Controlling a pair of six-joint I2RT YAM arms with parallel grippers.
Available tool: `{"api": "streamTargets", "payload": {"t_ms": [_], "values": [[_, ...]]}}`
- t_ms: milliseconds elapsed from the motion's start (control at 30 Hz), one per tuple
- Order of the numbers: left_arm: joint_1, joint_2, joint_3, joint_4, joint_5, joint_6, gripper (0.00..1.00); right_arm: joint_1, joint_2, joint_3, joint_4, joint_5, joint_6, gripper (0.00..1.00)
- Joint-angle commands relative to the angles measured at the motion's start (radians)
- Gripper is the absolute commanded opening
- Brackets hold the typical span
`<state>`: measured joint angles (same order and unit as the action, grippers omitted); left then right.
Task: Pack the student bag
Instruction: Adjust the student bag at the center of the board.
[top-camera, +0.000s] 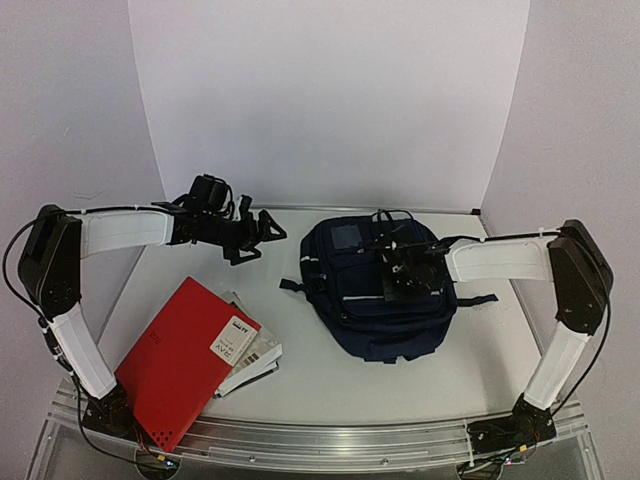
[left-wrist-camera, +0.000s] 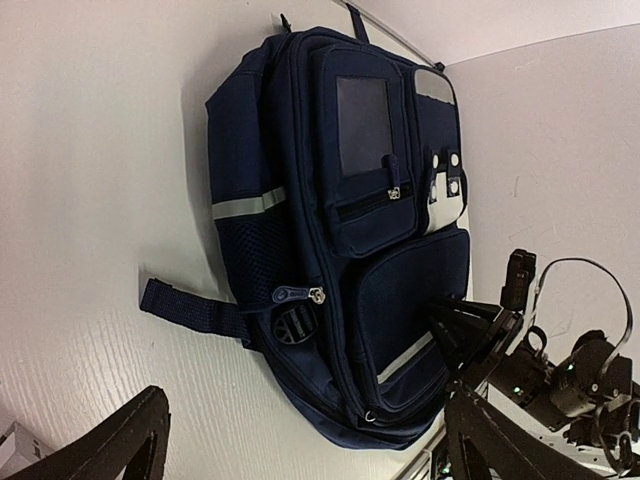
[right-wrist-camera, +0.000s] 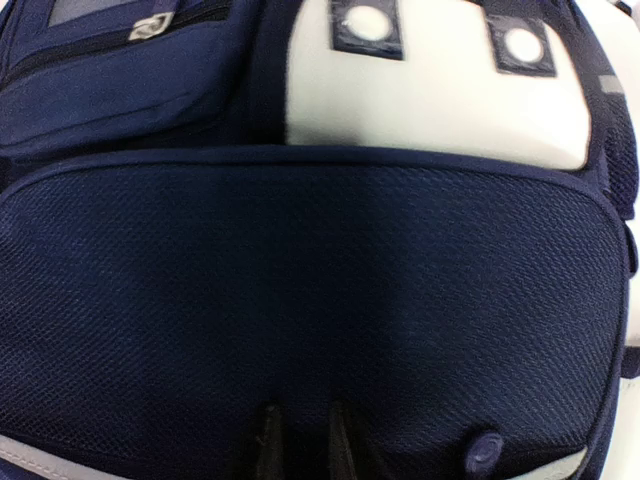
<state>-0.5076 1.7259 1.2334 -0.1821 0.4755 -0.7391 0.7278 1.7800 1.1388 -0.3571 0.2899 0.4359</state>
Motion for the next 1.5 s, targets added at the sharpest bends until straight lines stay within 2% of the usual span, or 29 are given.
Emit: {"api": "streamTargets", "payload": {"t_ms": [0,133,467,600,667,833,900,1167,1333,1467], "values": [[0.004,-0.054,-0.021,0.044,-0.011,-0.008,0.96,0.019,-0.098,0.024,-0.045,-0.053,-0.008,0.31],[0.004,-0.056,-0.025,0.052,-0.013,-0.013,0.96,0.097,-0.096,0.125,-0.103,-0.015,-0.004,0.49],[0.004,-0.065,-0.028,0.051,-0.017,-0.015,0.96,0.183,0.093,0.282,-0.125,0.017,-0.045,0.67],[0.004,-0.069,-0.034,0.049,-0.021,-0.022,0.96,0.190,0.165,0.325,-0.154,0.070,-0.037,0.66],[0.004,-0.071,-0.037,0.049,-0.023,-0.025,0.96,0.191,0.185,0.328,-0.165,0.097,-0.028,0.63],[0.004,-0.071,-0.039,0.043,-0.027,-0.025,0.96,0.187,0.179,0.279,-0.176,0.152,0.000,0.40],[0.005,-0.069,-0.041,0.041,-0.026,-0.023,0.96,0.174,0.165,0.244,-0.179,0.159,0.015,0.36],[0.004,-0.072,-0.046,0.040,-0.028,-0.020,0.96,0.127,0.081,0.172,-0.179,0.111,0.015,0.36],[0.004,-0.074,-0.047,0.045,-0.027,-0.023,0.96,0.143,0.030,0.253,-0.169,0.006,-0.102,0.44],[0.004,-0.079,-0.053,0.056,-0.026,-0.035,0.96,0.146,0.070,0.354,-0.174,-0.050,-0.165,0.50]]}}
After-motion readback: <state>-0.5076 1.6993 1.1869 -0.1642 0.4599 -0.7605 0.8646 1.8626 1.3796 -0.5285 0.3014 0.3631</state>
